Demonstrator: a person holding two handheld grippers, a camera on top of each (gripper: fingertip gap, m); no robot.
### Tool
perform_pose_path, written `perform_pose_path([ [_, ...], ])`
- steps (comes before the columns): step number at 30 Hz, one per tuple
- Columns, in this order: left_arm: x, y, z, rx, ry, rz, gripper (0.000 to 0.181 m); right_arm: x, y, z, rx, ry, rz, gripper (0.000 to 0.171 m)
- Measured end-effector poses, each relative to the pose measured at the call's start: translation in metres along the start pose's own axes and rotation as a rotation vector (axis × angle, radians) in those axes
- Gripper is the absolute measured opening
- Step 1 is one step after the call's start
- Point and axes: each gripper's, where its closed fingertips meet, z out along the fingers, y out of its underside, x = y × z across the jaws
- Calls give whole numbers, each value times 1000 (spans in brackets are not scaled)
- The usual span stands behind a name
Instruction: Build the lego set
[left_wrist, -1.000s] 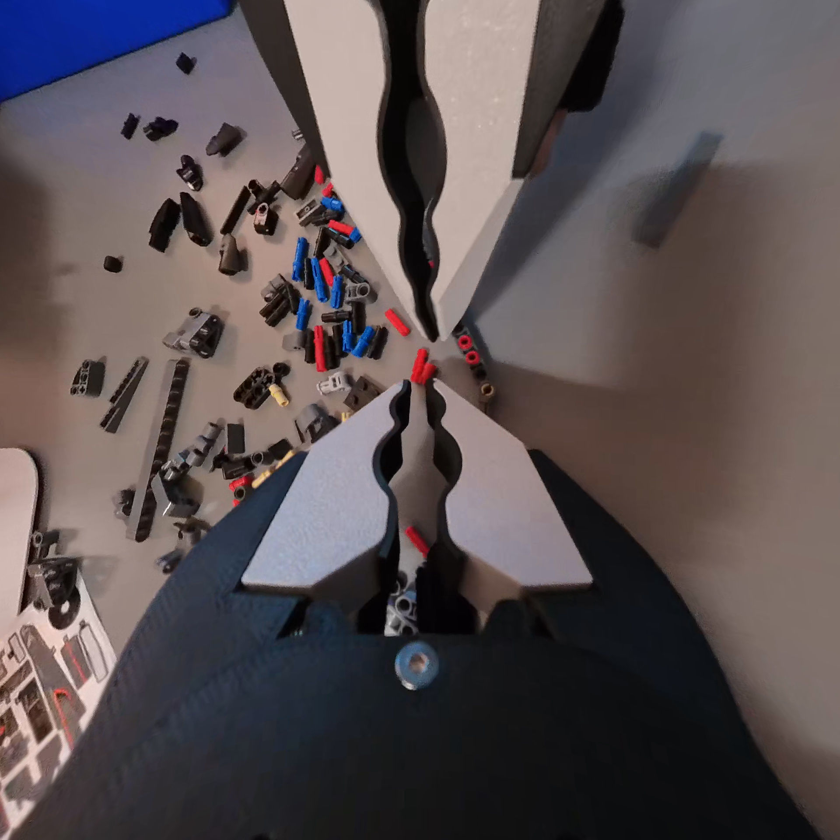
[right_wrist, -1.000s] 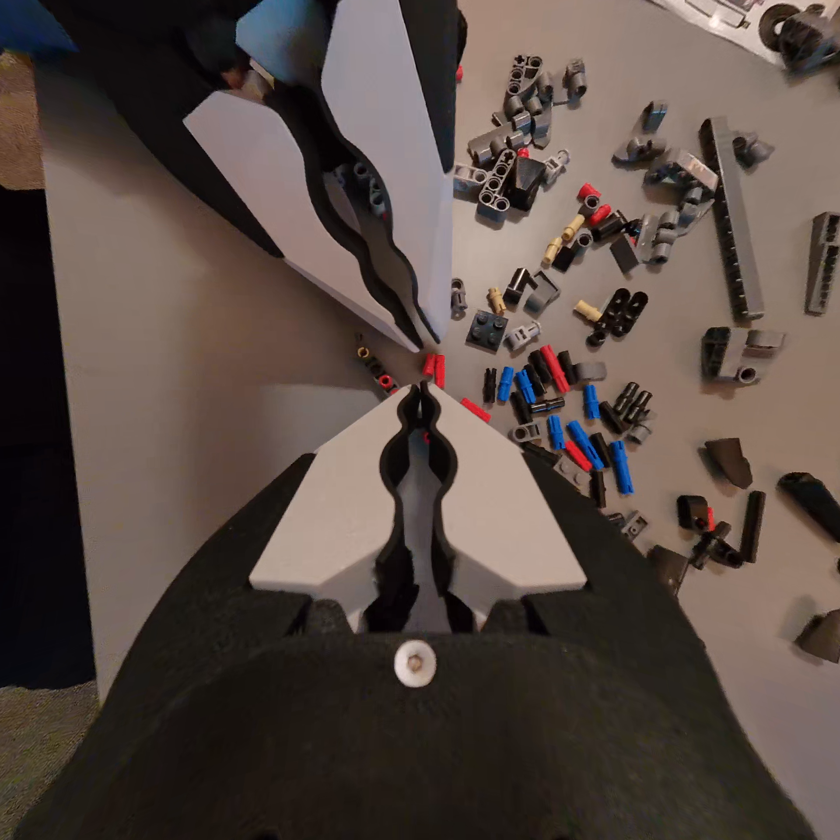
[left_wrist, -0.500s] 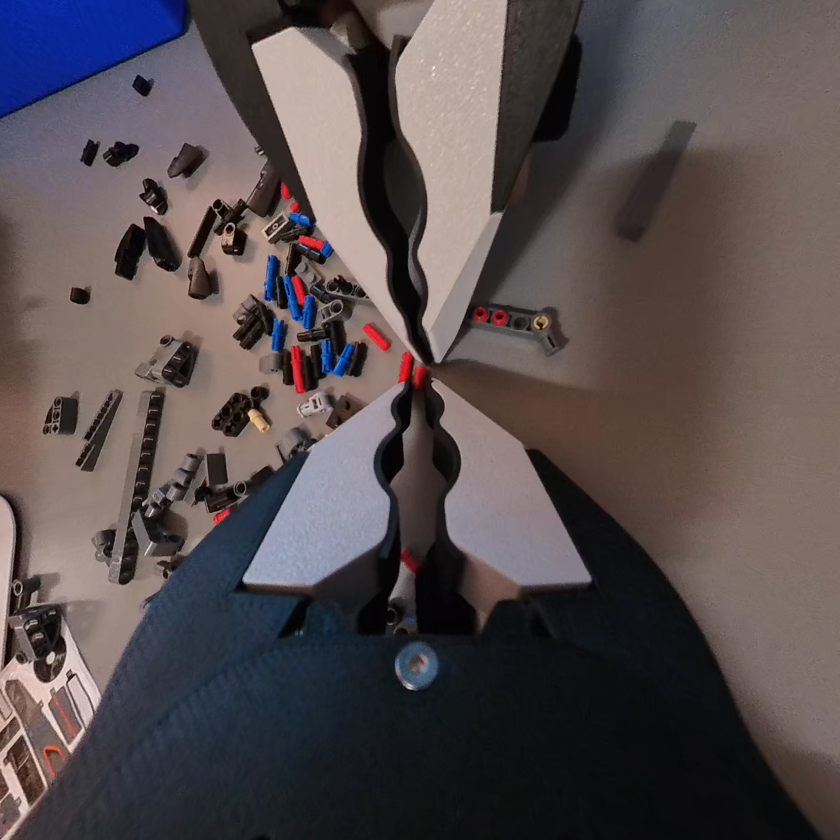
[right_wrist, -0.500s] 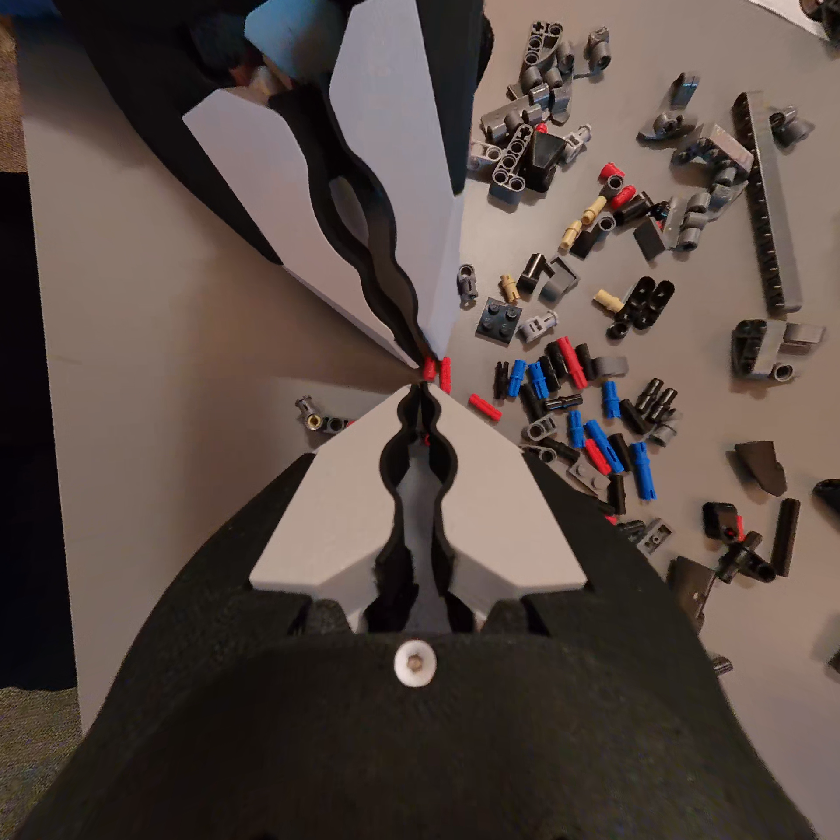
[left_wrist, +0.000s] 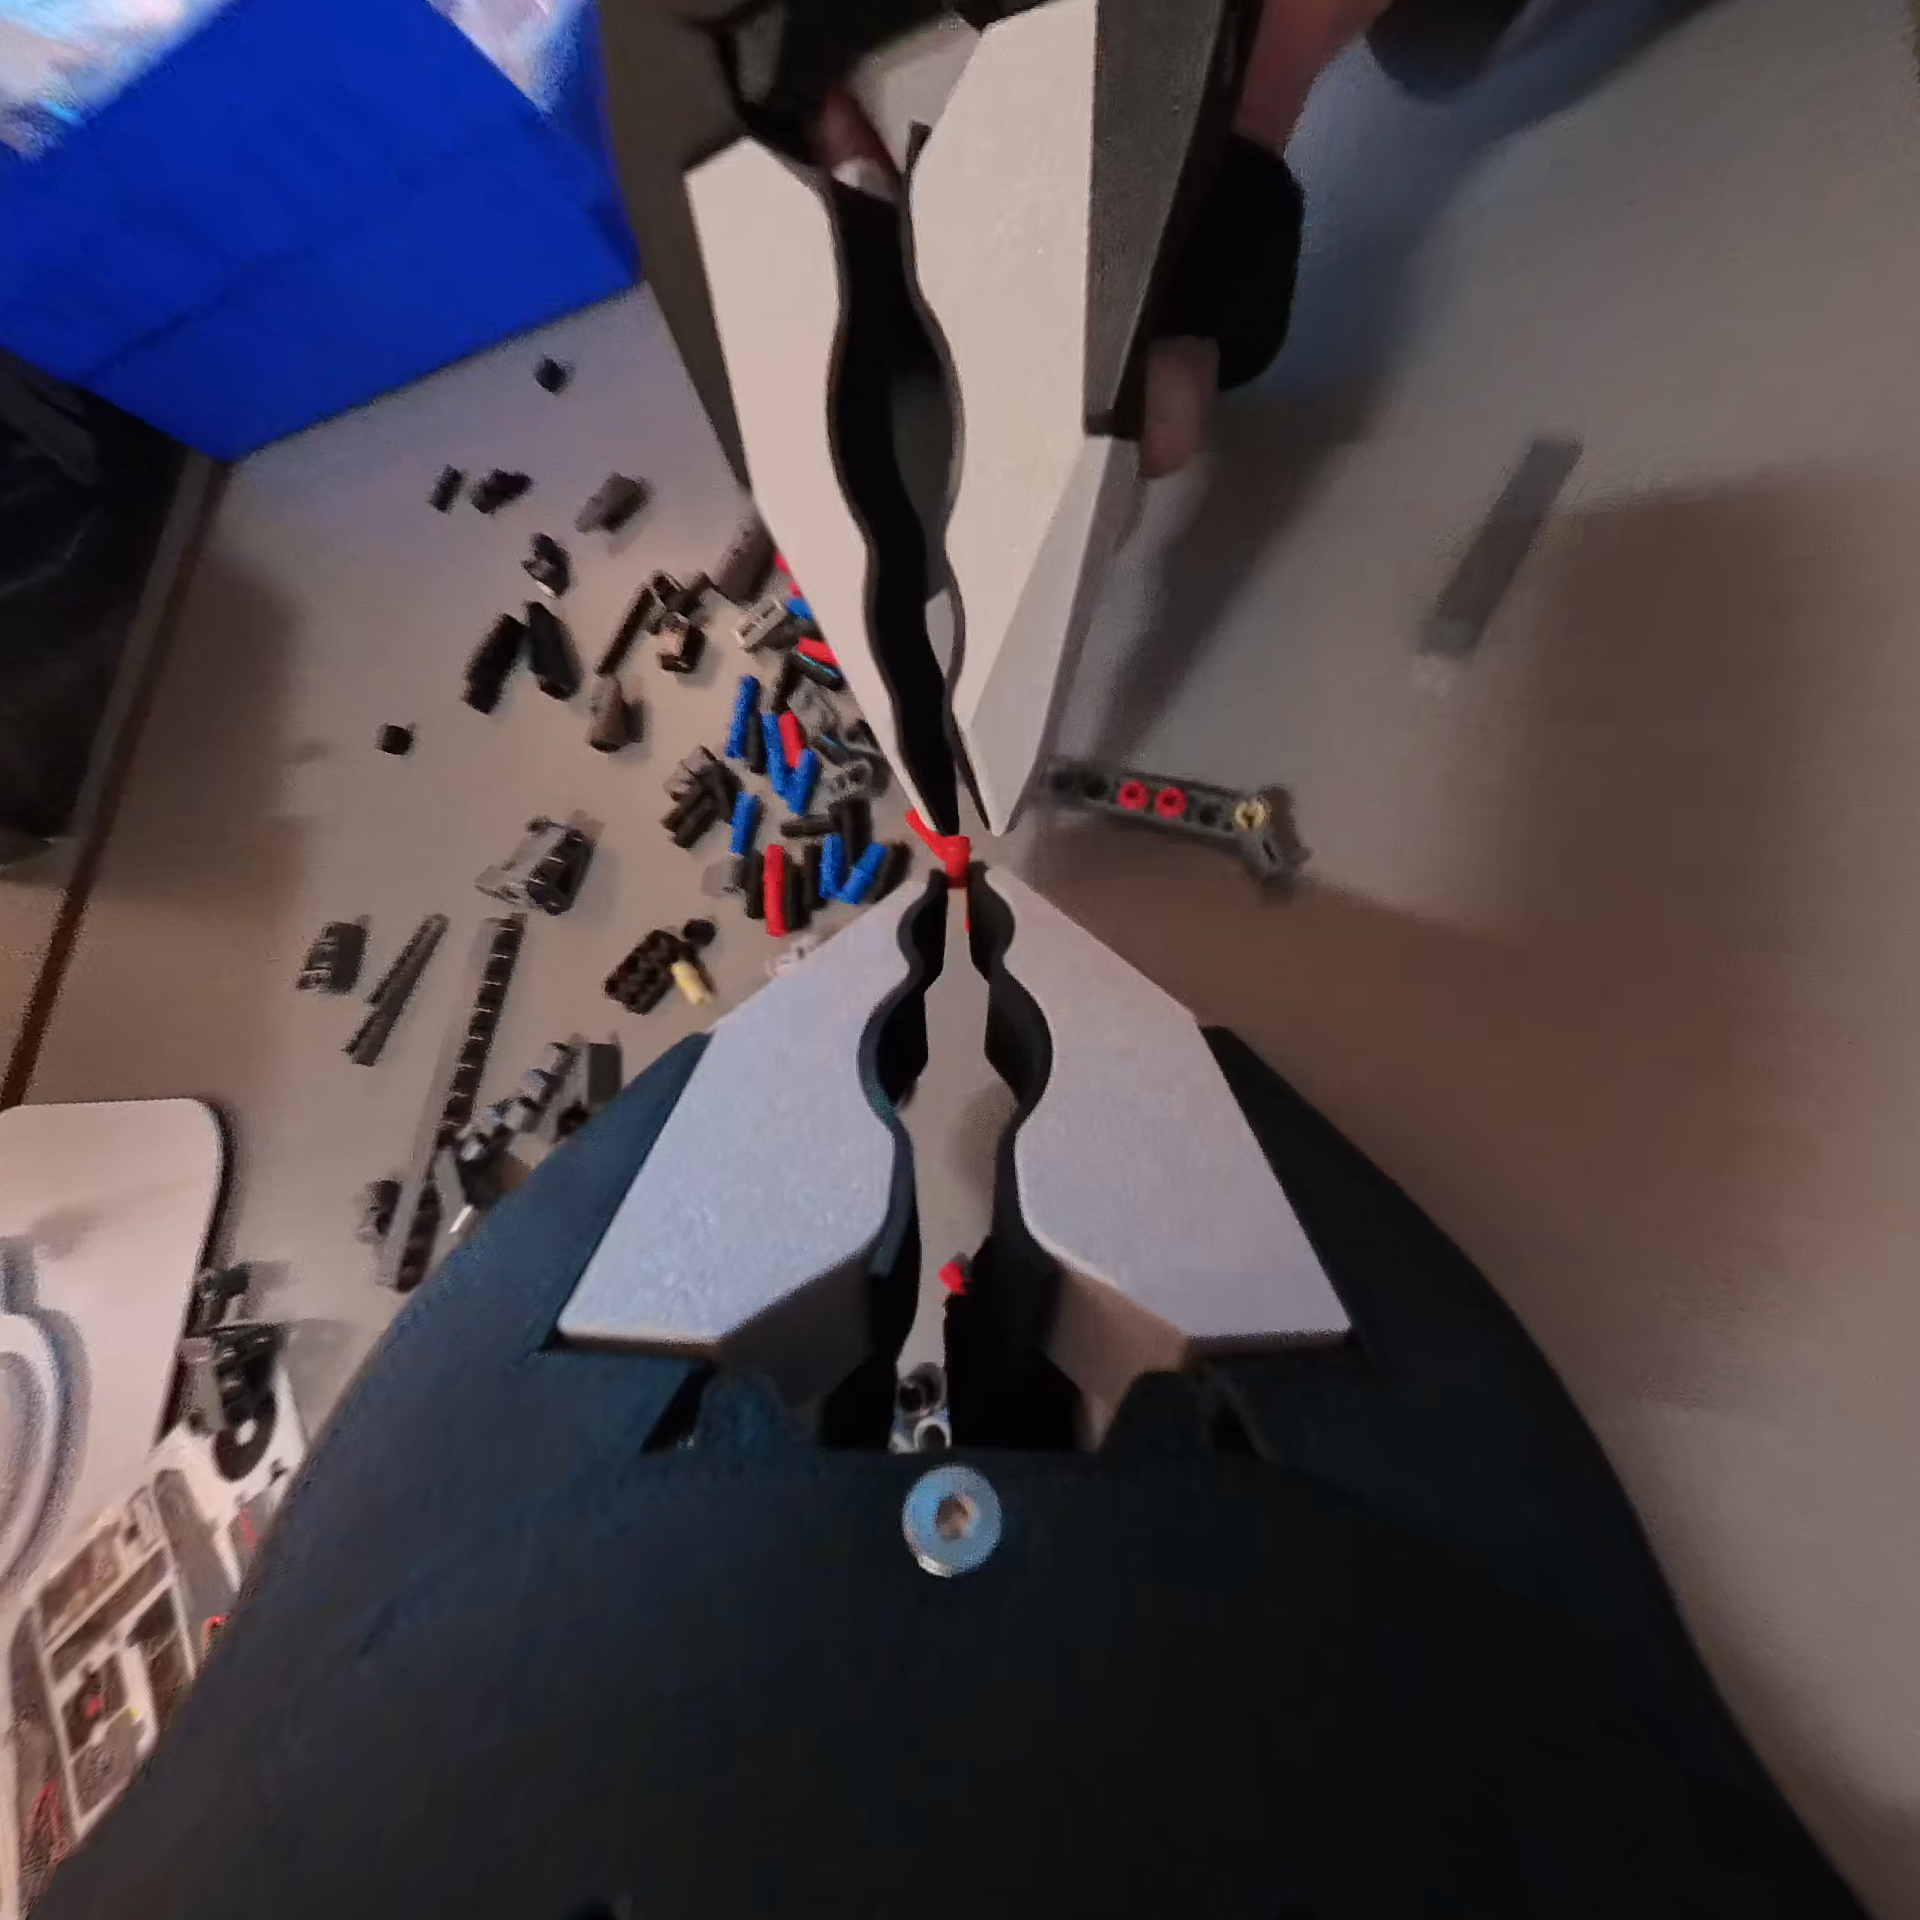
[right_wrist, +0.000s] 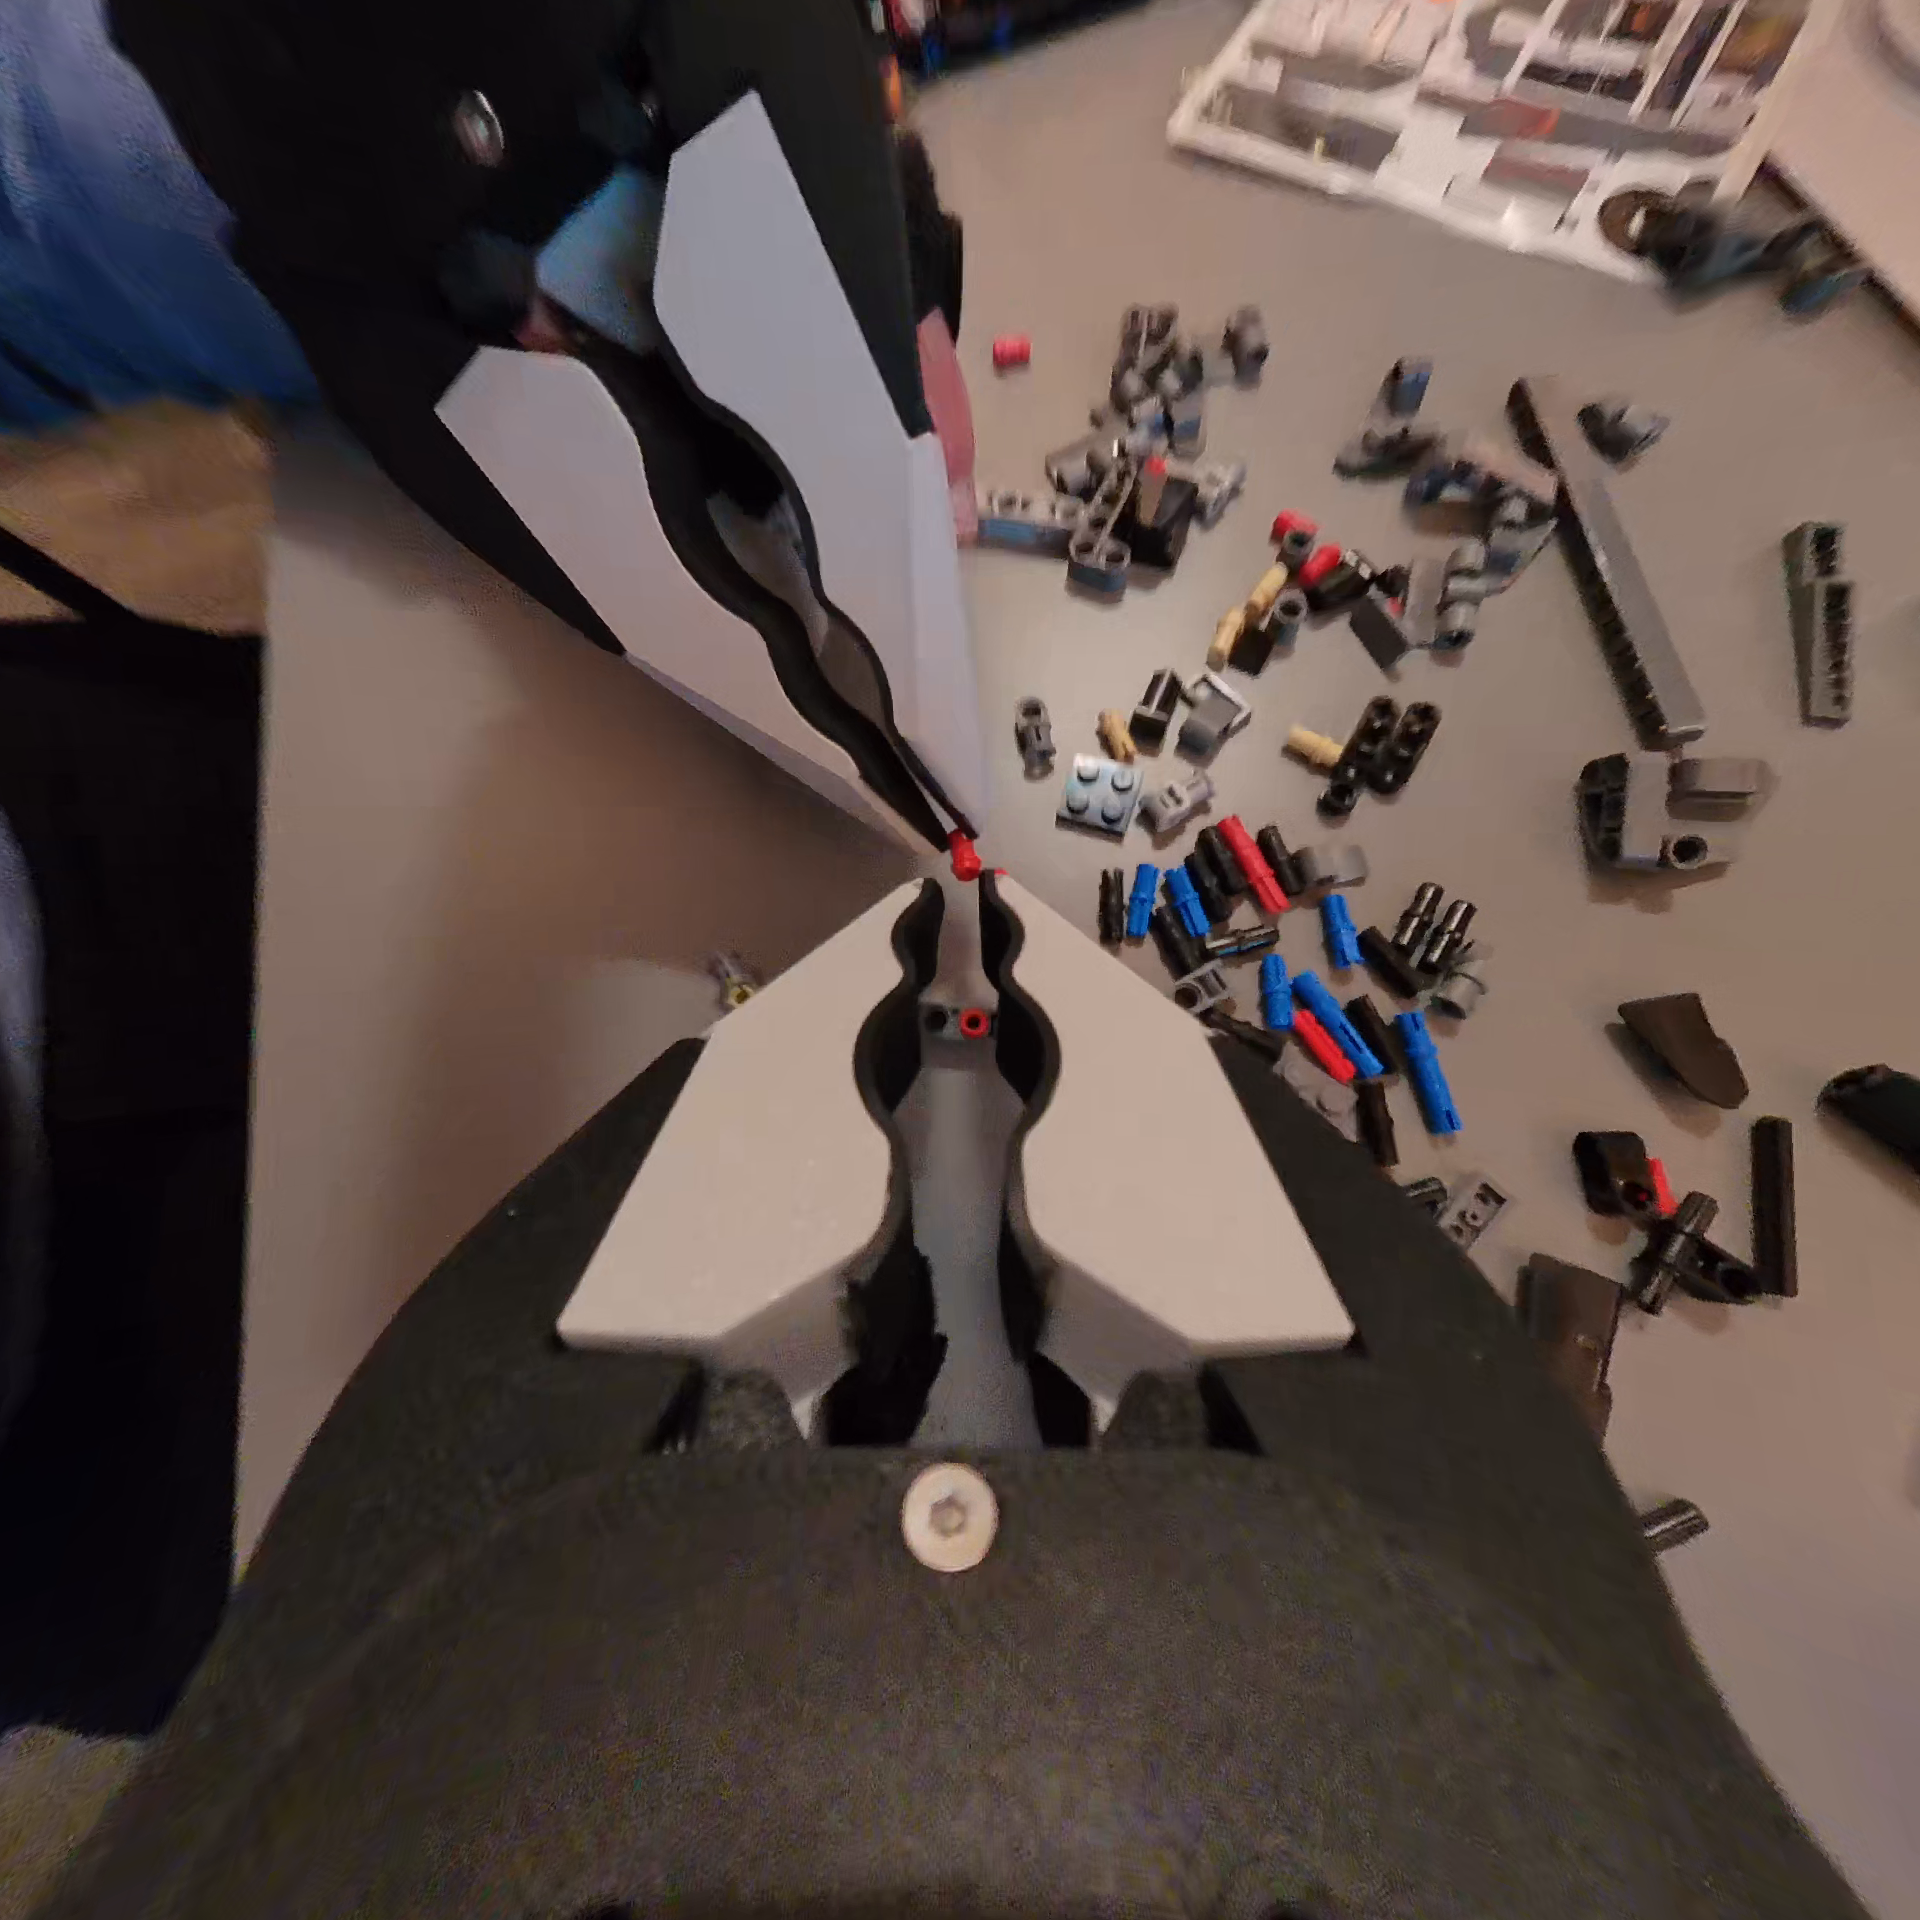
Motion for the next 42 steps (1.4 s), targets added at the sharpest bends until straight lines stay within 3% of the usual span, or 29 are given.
perform_pose_path([
  [5, -15, -29, -18, 121, -127, 26, 1, -4, -32, -29, 257, -96, 100, 4],
  [9, -20, -41, -24, 158, -190, 56, 1, -4, -41, -39, 336, -118, 130, 4],
  [34, -25, -57, -29, 236, -239, 52, 2, -4, -50, -50, 405, -120, 110, 2],
  [38, -26, -49, -33, 193, -238, -4, 18, -2, -46, -54, 382, -99, 92, 2],
  [42, 10, -36, -33, 116, -109, -126, 30, -4, -29, -57, 283, -88, 47, 2],
])
